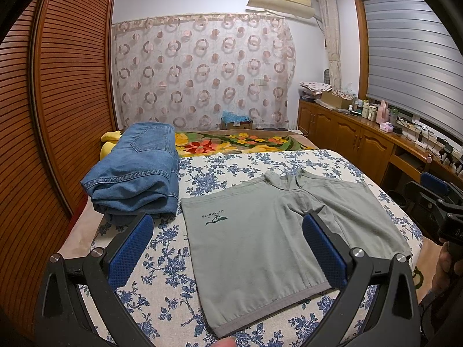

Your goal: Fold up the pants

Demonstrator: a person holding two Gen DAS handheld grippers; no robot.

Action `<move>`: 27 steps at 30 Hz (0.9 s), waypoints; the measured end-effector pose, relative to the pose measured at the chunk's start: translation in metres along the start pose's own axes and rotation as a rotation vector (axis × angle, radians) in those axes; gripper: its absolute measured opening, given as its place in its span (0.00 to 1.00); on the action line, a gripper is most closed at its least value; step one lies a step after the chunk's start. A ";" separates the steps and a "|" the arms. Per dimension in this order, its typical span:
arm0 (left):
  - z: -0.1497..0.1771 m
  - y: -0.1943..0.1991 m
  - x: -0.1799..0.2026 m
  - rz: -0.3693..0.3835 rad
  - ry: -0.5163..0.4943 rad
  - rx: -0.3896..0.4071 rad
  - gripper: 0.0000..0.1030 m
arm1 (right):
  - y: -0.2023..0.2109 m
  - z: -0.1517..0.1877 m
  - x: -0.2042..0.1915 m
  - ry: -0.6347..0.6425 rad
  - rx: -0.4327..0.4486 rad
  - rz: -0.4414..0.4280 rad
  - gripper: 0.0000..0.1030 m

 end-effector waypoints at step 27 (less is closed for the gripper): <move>0.003 0.002 0.000 0.000 0.001 0.002 1.00 | -0.001 -0.001 -0.001 -0.001 -0.001 -0.003 0.96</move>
Point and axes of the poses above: each gripper's, at about its wrist camera, not at the fingertips, and y roughly against the way its jaws point, x to its right, z to its underside, the point moved 5 cm from there along -y, roughly the way its jaws point, and after that the axes turned 6 degrees about -z, right-handed, at the moved point
